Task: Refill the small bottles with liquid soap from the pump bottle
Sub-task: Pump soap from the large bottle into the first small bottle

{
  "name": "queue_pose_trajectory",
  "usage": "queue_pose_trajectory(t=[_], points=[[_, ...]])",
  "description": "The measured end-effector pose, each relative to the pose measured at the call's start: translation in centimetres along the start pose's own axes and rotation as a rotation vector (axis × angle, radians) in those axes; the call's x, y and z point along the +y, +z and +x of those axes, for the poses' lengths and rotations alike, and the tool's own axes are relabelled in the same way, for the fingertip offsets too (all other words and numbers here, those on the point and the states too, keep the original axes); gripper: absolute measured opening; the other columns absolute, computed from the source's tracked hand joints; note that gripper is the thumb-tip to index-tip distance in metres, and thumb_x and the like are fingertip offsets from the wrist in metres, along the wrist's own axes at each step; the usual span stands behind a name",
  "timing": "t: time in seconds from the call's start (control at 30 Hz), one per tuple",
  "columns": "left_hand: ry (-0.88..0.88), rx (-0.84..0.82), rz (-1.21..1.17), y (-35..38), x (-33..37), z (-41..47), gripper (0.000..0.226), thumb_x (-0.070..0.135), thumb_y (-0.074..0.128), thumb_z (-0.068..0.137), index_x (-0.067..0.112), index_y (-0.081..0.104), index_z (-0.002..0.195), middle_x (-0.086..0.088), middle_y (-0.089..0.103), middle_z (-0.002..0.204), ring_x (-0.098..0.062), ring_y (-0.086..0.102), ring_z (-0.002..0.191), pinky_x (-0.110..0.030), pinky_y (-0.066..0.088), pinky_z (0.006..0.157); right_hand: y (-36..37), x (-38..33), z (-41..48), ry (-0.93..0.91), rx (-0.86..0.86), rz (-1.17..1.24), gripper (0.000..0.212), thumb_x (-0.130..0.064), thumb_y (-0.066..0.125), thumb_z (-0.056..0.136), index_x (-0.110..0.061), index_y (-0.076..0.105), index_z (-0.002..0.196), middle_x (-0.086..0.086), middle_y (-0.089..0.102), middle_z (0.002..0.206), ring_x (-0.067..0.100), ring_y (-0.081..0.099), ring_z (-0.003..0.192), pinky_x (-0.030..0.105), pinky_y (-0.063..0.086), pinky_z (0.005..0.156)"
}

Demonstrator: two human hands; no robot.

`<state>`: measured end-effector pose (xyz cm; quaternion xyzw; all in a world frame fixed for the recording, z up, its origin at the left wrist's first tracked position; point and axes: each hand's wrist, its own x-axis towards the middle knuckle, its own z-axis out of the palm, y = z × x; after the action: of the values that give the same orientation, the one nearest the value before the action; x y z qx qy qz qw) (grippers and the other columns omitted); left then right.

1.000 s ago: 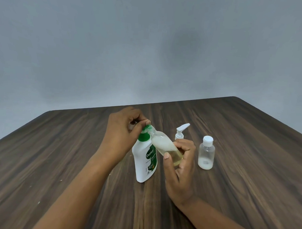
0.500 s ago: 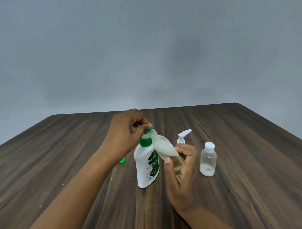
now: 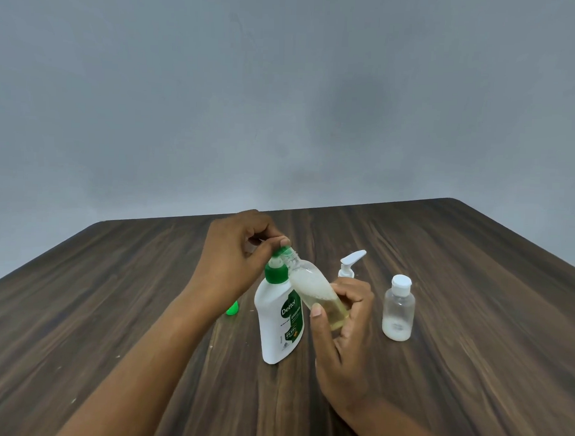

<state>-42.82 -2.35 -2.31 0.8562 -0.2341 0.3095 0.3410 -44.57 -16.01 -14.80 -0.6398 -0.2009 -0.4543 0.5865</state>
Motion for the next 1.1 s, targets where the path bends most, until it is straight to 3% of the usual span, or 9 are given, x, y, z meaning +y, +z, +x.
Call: queue_pose_trajectory(t=[0.23,0.4,0.67,0.9,1.0,1.1], points=[[0.015,0.019,0.013,0.4,0.1,-0.4,0.013,0.007,0.069,0.079,0.01,0.068,0.067,0.012,0.061,0.066,-0.005,0.056,0.075,-0.004,0.037,0.062,0.0,0.1,-0.2,0.006,0.002,0.007,0.019,-0.024,0.049,0.087,-0.015,0.044,0.104,-0.011,0.046,0.1,0.007,0.05,0.087,0.012,0.04,0.076],[0.021,-0.042,0.052,-0.6,0.1,0.5,0.014,0.015,0.07,0.08,0.02,0.067,0.067,0.011,0.06,0.067,-0.007,0.057,0.074,-0.008,0.038,0.062,0.2,-0.1,-0.1,-0.004,-0.005,0.015,0.02,-0.024,0.05,0.088,-0.02,0.043,0.106,-0.01,0.046,0.102,0.013,0.051,0.089,0.017,0.042,0.077],[0.042,0.028,-0.007,1.0,-0.7,-0.7,0.014,0.019,0.063,0.078,0.01,0.066,0.067,0.009,0.06,0.066,-0.009,0.056,0.072,-0.013,0.04,0.062,0.0,0.1,-0.4,0.009,0.009,0.023,0.019,-0.021,0.049,0.086,-0.012,0.044,0.102,-0.007,0.045,0.099,0.004,0.048,0.086,0.012,0.039,0.075],[0.067,0.002,0.024,0.1,0.0,0.0,0.013,0.018,0.067,0.08,0.016,0.066,0.067,0.009,0.06,0.067,-0.011,0.056,0.072,-0.013,0.039,0.062,0.1,-0.1,-0.1,-0.016,0.005,0.002,0.021,-0.021,0.05,0.087,-0.014,0.043,0.105,-0.012,0.045,0.103,0.002,0.048,0.091,0.009,0.039,0.079],[0.083,-0.044,0.097,-0.2,-0.1,0.8,0.014,0.019,0.068,0.081,0.017,0.066,0.067,0.007,0.06,0.068,-0.01,0.056,0.07,-0.016,0.04,0.062,0.2,-0.1,0.0,-0.024,0.009,0.001,0.02,-0.022,0.049,0.087,-0.016,0.043,0.106,-0.013,0.045,0.104,0.003,0.049,0.092,0.01,0.039,0.08],[0.06,0.012,0.042,0.2,-0.3,0.2,0.013,0.02,0.065,0.08,0.015,0.066,0.068,0.01,0.059,0.066,-0.009,0.055,0.07,-0.012,0.039,0.062,0.1,0.0,-0.1,-0.007,0.003,0.004,0.02,-0.024,0.05,0.088,-0.019,0.043,0.106,-0.008,0.046,0.102,0.01,0.05,0.09,0.015,0.041,0.078]])
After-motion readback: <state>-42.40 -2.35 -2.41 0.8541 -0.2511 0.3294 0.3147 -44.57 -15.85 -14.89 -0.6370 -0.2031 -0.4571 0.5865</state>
